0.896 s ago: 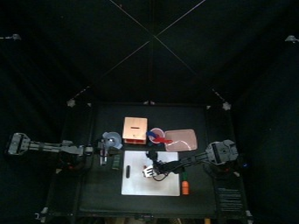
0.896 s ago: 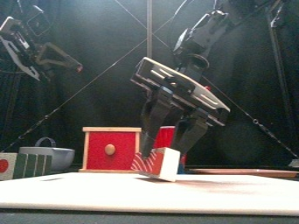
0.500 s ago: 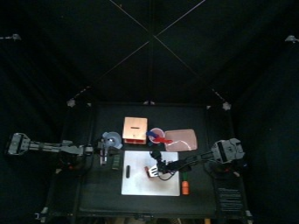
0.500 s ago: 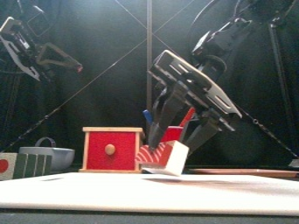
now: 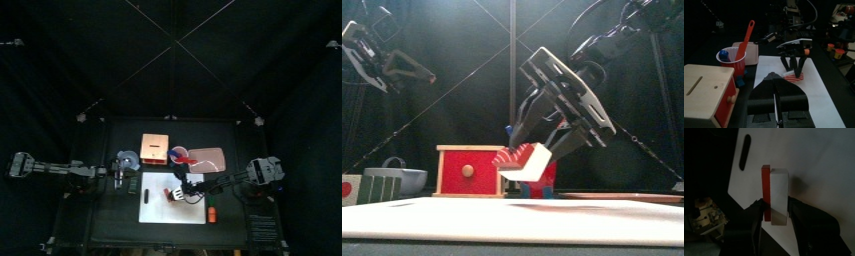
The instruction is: Place salmon sushi upright
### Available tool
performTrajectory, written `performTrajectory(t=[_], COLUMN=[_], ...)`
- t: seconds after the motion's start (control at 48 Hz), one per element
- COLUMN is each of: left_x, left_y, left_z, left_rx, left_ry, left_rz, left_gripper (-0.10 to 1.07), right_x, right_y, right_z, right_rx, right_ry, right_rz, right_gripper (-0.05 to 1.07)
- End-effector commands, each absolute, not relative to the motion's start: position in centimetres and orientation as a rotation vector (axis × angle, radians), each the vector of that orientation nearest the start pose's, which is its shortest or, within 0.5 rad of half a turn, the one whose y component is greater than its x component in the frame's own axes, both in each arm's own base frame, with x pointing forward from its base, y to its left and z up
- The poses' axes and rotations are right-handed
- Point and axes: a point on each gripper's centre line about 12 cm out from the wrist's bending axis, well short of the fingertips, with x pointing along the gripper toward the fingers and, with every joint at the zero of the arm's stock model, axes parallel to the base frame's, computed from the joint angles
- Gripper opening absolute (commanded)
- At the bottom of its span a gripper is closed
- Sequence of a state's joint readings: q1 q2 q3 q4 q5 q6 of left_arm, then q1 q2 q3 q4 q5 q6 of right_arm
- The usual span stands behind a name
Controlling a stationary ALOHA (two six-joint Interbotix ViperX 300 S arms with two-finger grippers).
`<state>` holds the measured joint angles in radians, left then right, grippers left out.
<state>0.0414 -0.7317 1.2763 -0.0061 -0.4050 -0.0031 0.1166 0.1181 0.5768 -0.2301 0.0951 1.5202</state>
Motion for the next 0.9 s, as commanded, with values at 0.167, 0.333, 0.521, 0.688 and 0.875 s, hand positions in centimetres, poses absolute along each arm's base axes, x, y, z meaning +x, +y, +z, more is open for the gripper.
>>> performTrajectory(t=[0.167,0.333,0.521,0.688,0.875], left_x=[22.5,23.0,24.0,25.4,27.5], left_y=[0.9,1.0,0.8,0.4,1.3], left_z=[22.1,21.2,21.2,21.6,22.0], left_rx=[-0.087,-0.119,-0.122,-0.144,-0.46], left_ry=[0.19,0.226,0.211,0.218,0.214], left_rz=[0.056,0.072,0.063,0.053,0.188], left_gripper=[0.65,1.02,1.03,1.03,1.02], right_x=[40.8,40.8,40.3,40.2,40.3], right_y=[3.9,3.1,1.9,1.4,1.2], right_z=[17.8,19.0,19.6,19.7,19.7], right_rx=[1.063,1.013,1.016,1.03,1.027], right_ry=[0.636,0.605,0.574,0.552,0.55], right_rz=[-0.319,-0.298,-0.305,-0.296,-0.298], right_gripper=[0.59,0.59,0.59,0.59,0.59])
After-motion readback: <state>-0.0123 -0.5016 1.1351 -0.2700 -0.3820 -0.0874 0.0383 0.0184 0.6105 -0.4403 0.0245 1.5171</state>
